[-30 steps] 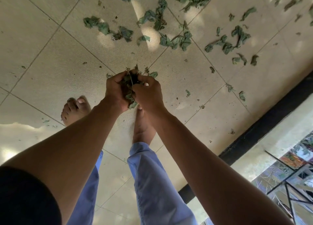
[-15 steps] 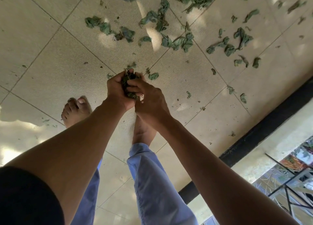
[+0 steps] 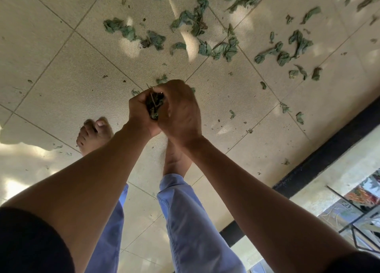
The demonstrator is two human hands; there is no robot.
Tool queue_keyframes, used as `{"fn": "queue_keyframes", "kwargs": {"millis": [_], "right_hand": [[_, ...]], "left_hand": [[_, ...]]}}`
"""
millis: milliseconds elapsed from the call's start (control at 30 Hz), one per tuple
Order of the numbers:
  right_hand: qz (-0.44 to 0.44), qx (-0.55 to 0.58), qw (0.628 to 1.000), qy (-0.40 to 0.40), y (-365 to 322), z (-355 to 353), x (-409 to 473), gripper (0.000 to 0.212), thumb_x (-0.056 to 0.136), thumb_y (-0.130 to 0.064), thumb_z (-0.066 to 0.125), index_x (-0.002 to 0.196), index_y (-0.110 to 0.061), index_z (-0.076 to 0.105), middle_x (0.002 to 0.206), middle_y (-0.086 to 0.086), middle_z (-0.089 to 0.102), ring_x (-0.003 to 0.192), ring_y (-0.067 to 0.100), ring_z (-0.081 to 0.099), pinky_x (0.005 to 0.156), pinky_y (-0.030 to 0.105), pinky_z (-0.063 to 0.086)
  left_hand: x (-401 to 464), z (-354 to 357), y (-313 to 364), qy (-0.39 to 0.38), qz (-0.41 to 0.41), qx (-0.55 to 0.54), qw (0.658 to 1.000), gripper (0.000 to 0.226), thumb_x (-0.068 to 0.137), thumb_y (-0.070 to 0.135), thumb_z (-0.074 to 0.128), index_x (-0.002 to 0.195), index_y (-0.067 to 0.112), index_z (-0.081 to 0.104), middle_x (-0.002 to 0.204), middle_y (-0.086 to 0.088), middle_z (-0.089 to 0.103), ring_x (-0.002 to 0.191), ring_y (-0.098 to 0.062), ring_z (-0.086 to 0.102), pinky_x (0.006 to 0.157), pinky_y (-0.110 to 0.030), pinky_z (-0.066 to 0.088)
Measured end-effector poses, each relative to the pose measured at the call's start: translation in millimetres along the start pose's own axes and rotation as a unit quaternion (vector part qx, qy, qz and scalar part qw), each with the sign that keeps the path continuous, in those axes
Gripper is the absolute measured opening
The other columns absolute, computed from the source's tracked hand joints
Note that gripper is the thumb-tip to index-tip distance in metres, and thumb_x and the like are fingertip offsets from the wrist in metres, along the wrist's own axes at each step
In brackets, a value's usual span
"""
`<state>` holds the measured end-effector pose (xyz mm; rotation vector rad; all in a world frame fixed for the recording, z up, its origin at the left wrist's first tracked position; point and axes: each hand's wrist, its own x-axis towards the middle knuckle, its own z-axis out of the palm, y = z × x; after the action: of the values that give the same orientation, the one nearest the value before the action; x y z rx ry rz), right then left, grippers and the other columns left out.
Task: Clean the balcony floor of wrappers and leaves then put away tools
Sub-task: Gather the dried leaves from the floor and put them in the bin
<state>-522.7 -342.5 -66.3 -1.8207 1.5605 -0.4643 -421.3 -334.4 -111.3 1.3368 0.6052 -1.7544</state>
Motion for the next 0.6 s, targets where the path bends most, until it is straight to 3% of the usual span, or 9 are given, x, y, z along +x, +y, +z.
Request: {"fn": "queue_keyframes", "kwargs": {"millis": [67,133,200,267,367,600], "right_hand": [[0.085,0.006,0.995,0.053,18.4,0.1,4.8,0.035,0.079,0.009,0.054,0.102,-0.013,0.07,0.099,0.002,0.068,0.091,0.017,0.063,0.078,0.023,0.05],[0.145,-0.031,0.988,0.048,45.8,2.0,11.0,0.035,0.08,0.005,0.059,0.105,-0.016,0.069,0.1,-0.001,0.067,0.09,0.016,0.063,0.074,0.027,0.053],[0.154,-0.103,0.982,-0.037,72.5,7.3,13.9,0.04,0.079,-0.007,0.071,0.117,-0.018,0.063,0.107,0.003,0.062,0.097,0.021,0.059,0.072,0.033,0.054],[0.148,-0.159,0.968,-0.127,90.3,16.0,15.0,0.063,0.075,-0.017,0.083,0.131,-0.019,0.053,0.119,0.009,0.053,0.103,0.026,0.053,0.07,0.036,0.053],[0.121,-0.172,0.963,-0.169,96.5,34.5,16.7,0.084,0.07,-0.016,0.088,0.142,-0.017,0.044,0.126,0.014,0.044,0.108,0.03,0.051,0.071,0.037,0.055],[0.102,-0.088,0.982,-0.132,70.5,68.9,32.0,0.064,0.079,0.003,0.068,0.138,-0.007,0.047,0.122,0.02,0.046,0.096,0.037,0.059,0.079,0.04,0.056]], "left_hand": [[5.9,-6.3,3.8,0.009,-0.026,-0.061,0.998,0.028,0.099,0.021,0.046,0.082,0.013,0.067,0.089,-0.007,0.067,0.083,-0.024,0.07,0.076,-0.031,0.057],[11.6,-13.8,4.6,0.009,-0.038,-0.09,0.995,0.031,0.099,0.02,0.046,0.077,0.011,0.067,0.087,-0.008,0.065,0.079,-0.025,0.068,0.072,-0.031,0.058],[16.2,-21.6,7.4,0.008,-0.051,-0.103,0.993,0.034,0.1,0.021,0.046,0.076,0.009,0.067,0.086,-0.009,0.064,0.079,-0.025,0.067,0.072,-0.031,0.059],[20.9,-29.4,12.0,0.006,-0.057,-0.094,0.994,0.034,0.1,0.022,0.046,0.076,0.009,0.067,0.086,-0.009,0.065,0.081,-0.025,0.066,0.073,-0.031,0.06],[26.2,-36.0,19.5,-0.009,-0.059,-0.105,0.993,0.029,0.099,0.021,0.049,0.078,0.01,0.066,0.084,-0.009,0.066,0.079,-0.025,0.067,0.074,-0.03,0.06],[27.3,-55.7,34.7,0.009,-0.044,-0.133,0.99,0.021,0.095,0.018,0.053,0.083,0.008,0.067,0.087,-0.009,0.066,0.082,-0.026,0.067,0.073,-0.034,0.061]]}}
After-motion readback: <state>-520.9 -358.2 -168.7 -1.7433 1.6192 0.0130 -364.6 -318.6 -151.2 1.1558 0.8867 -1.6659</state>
